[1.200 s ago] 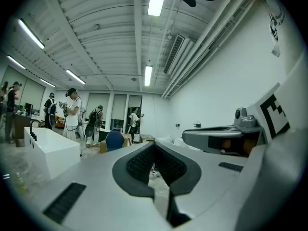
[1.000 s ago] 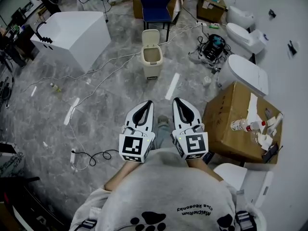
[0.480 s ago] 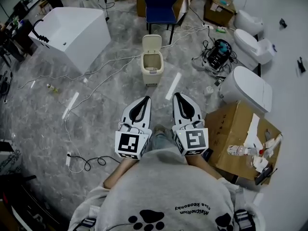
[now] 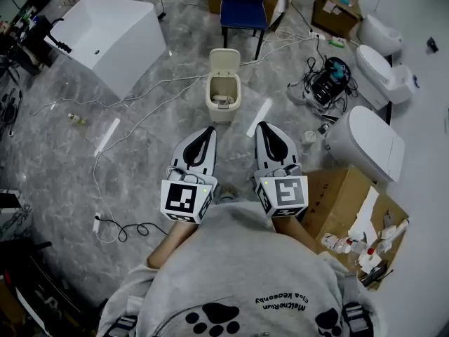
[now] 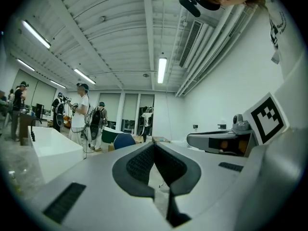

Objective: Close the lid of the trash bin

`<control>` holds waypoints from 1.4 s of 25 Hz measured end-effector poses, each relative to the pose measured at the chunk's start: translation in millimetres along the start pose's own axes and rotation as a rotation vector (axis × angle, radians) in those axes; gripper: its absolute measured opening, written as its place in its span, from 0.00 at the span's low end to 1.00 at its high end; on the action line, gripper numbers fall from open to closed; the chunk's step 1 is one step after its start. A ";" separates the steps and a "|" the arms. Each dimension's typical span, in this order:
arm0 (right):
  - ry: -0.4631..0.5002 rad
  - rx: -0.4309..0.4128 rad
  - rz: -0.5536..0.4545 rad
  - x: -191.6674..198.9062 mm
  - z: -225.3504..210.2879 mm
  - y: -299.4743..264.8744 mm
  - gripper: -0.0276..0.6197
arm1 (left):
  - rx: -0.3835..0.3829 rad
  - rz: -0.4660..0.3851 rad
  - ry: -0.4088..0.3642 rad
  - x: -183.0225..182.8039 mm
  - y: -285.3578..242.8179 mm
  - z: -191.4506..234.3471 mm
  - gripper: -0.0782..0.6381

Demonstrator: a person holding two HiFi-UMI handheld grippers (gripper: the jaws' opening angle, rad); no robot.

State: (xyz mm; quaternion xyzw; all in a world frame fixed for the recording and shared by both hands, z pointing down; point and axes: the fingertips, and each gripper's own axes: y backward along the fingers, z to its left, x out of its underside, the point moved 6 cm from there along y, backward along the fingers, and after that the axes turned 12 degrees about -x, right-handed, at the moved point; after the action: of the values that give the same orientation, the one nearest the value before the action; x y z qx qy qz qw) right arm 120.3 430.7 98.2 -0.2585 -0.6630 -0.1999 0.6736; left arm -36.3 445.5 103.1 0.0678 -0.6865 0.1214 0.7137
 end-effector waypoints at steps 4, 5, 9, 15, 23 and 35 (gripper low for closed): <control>-0.014 -0.005 -0.004 0.8 -20.4 -13.5 0.09 | -0.008 0.008 -0.009 -0.3 -22.4 -0.1 0.14; -0.017 -0.006 -0.004 1.0 -23.7 -16.8 0.09 | -0.011 0.012 -0.009 -0.1 -26.6 1.5 0.14; -0.024 -0.007 -0.013 1.0 -35.8 -26.9 0.09 | -0.024 0.015 -0.006 0.4 -41.0 6.6 0.14; -0.027 -0.004 -0.014 4.4 -50.4 -49.3 0.09 | -0.027 0.020 -0.013 3.5 -66.9 20.8 0.14; -0.033 0.002 0.005 8.8 -82.0 -123.3 0.09 | 0.004 0.034 -0.013 6.3 -140.7 61.2 0.14; -0.051 0.081 0.035 1.1 -154.5 -288.5 0.09 | 0.111 0.067 -0.016 -4.1 -311.3 151.1 0.14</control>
State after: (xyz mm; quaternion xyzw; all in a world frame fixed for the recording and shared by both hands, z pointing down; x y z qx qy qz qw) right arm 65.8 109.1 125.2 -0.2476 -0.6829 -0.1544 0.6697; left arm -99.1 106.1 128.1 0.0854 -0.6863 0.1824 0.6988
